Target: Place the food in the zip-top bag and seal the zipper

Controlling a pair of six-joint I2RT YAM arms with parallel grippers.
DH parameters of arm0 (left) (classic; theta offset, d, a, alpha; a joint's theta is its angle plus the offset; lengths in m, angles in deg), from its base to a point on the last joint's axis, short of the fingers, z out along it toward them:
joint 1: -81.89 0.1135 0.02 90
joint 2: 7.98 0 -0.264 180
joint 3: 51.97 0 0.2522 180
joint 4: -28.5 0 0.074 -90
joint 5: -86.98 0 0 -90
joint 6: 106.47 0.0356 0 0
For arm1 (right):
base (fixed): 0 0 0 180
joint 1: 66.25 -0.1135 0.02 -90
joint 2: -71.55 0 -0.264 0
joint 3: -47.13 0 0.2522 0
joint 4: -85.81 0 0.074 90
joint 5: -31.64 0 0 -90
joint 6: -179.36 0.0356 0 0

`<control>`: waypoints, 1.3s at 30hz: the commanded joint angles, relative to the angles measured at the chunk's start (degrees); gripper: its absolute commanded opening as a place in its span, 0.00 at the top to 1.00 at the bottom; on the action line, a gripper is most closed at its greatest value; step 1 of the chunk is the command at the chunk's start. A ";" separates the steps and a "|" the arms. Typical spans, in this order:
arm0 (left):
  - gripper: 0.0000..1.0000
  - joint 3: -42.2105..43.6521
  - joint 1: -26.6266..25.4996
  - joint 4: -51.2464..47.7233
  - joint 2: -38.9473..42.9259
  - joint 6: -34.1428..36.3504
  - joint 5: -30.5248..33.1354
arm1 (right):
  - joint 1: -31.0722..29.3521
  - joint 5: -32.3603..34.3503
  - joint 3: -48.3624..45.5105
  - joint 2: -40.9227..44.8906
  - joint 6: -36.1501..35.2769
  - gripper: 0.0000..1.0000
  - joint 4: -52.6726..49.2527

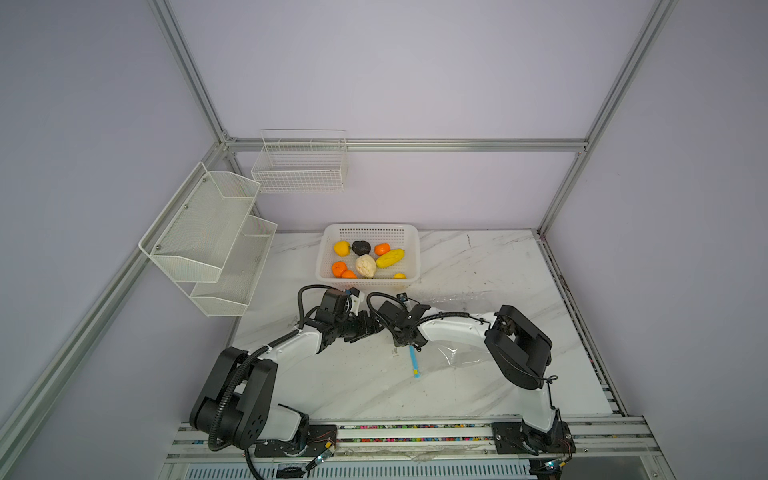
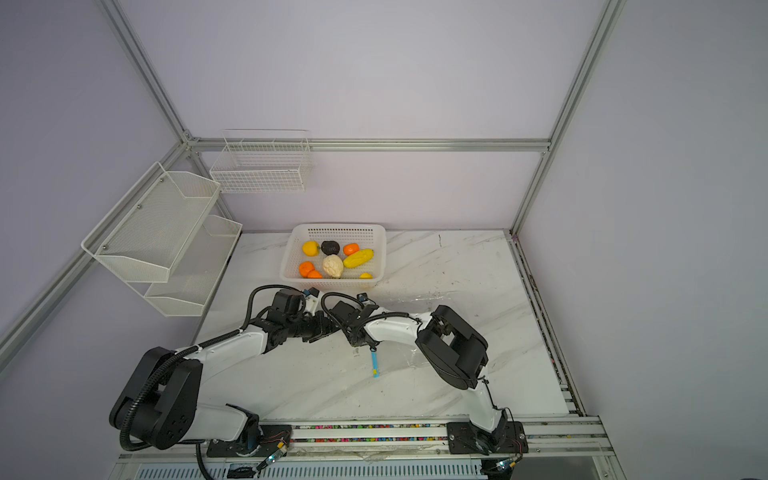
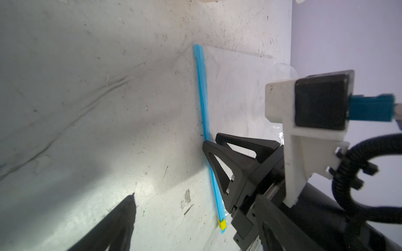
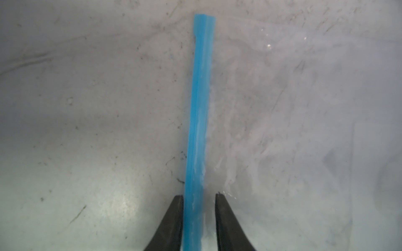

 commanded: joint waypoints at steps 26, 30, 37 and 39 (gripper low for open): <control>0.15 2.39 0.44 2.19 0.08 -0.41 0.19 | -0.06 -5.10 -6.11 8.62 0.49 1.00 4.14; 0.15 2.47 0.44 2.44 0.23 -0.51 -0.10 | 0.83 -8.21 -7.88 12.83 0.35 1.00 7.10; 0.15 2.56 -0.92 4.57 0.16 -1.90 -1.33 | 4.23 -14.87 -14.59 19.96 0.77 1.00 15.04; 0.15 2.31 -2.57 6.53 -0.85 -2.92 -1.92 | 4.93 -16.14 -16.15 21.36 0.77 1.00 16.68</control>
